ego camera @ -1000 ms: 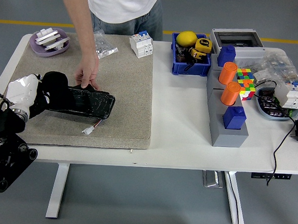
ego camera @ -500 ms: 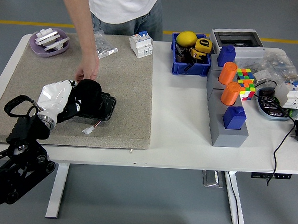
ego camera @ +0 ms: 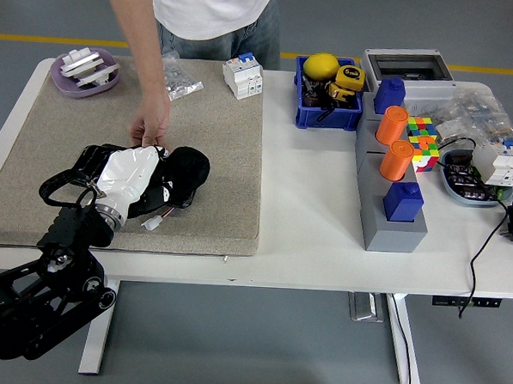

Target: Pick the rag up,wipe the panel,place it on the desk

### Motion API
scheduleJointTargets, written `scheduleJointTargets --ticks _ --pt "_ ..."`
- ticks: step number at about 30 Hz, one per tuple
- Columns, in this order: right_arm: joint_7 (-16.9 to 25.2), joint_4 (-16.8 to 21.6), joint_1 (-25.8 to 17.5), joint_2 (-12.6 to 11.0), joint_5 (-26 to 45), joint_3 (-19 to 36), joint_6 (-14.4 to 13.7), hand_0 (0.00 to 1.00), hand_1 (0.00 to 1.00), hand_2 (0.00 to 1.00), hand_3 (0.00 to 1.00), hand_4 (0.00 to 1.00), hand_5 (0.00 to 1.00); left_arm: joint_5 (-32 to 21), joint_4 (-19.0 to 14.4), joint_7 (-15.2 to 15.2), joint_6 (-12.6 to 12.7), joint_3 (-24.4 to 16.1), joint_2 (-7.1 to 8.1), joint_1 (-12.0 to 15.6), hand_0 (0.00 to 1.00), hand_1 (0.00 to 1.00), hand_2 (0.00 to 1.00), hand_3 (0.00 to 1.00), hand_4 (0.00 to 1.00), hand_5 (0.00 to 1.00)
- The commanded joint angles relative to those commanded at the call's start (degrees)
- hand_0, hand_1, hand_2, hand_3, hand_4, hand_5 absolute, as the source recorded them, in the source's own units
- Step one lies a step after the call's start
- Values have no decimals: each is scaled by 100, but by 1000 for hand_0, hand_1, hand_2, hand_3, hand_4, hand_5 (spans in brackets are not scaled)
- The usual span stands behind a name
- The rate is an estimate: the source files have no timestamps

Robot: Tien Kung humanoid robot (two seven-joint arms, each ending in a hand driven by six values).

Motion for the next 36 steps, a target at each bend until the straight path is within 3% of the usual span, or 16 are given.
scheduleJointTargets --ticks 10,34,36 --pt "-3 4 -2 -2 -3 -4 -4 747 623 625 561 915 421 45 133 15 20 -73 -11 45 283 442 549 487 142 2" --pt "-13 6 -11 -2 -30 39 -7 747 624 625 561 917 421 348 1049 60 80 -1326 67 250 285 444 547 496 187 2" --pt "-14 10 -13 -4 -38 49 -7 747 624 625 561 917 421 383 1131 61 102 -1571 35 300 285 444 547 496 187 2"
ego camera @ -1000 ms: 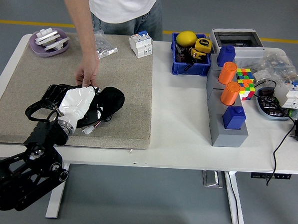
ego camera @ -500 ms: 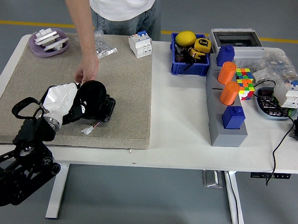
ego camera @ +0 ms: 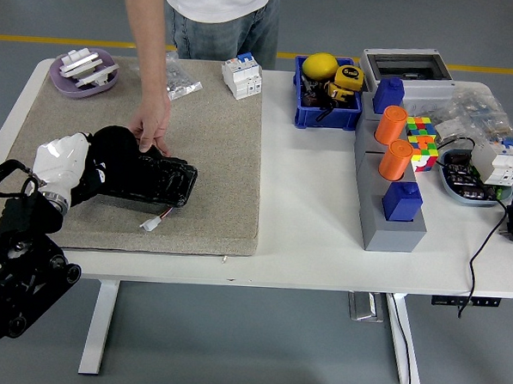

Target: Pick the rag up,wipe the panel,place it on the desk

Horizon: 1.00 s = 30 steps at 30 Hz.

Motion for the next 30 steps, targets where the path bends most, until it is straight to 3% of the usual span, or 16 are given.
scheduleJointTargets --ticks 3,17,27,30 --pt "-6 -3 -5 2 10 -10 11 747 623 624 562 917 421 -5 63 -7 12 -217 12 22 286 444 545 499 203 2" --pt "-6 12 -12 -2 -5 -6 8 747 623 625 562 918 422 -62 392 -88 102 -337 38 4 287 440 542 493 190 2" --pt "-3 17 -12 -6 -5 -25 -3 747 624 625 562 918 422 2 370 -25 193 -323 -12 27 288 437 537 488 189 2" --pt "0 15 -8 -4 -9 -15 -7 747 624 625 562 918 422 -26 229 -12 185 -238 -11 60 288 437 537 488 189 2"
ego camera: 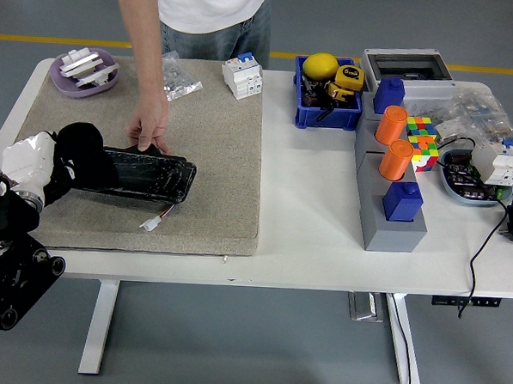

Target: Pick the rag up,wipe the panel,place it on the desk

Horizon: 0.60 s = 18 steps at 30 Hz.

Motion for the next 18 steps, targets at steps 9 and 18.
scheduleJointTargets --ticks 9,18 --pt "8 -5 6 -9 0 -9 -5 748 624 625 562 919 422 -42 -655 77 -40 588 -34 20 290 439 538 494 218 2" --pt "10 -9 3 -16 25 -25 2 748 624 625 562 918 423 -100 -1017 183 -113 1244 -84 -113 291 439 537 495 226 2"
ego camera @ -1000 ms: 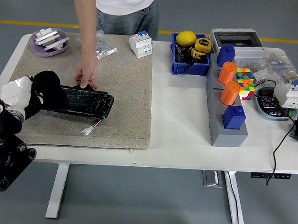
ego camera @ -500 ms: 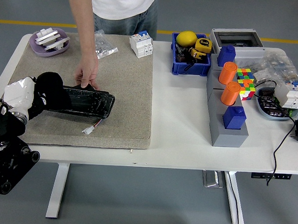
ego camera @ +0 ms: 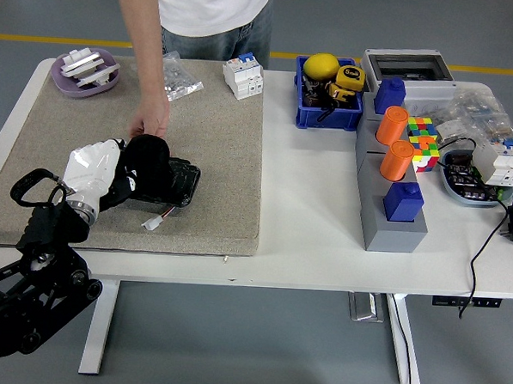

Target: Pick the rag up,wipe the panel,place it on the desk

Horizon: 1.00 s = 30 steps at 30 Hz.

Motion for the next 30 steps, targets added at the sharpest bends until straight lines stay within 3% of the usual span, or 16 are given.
scheduleJointTargets --ticks 13,19,30 --pt "7 1 27 1 14 -14 6 748 623 624 562 918 422 33 -457 210 -148 625 -94 -217 293 435 534 488 207 2" --pt "2 3 27 1 30 -42 19 748 623 624 562 919 422 19 -560 247 -173 723 -107 -234 293 434 534 489 209 2" --pt "-14 4 9 -5 22 -37 38 746 624 624 562 919 424 -9 -322 231 -165 485 -25 -213 294 434 535 490 210 2"
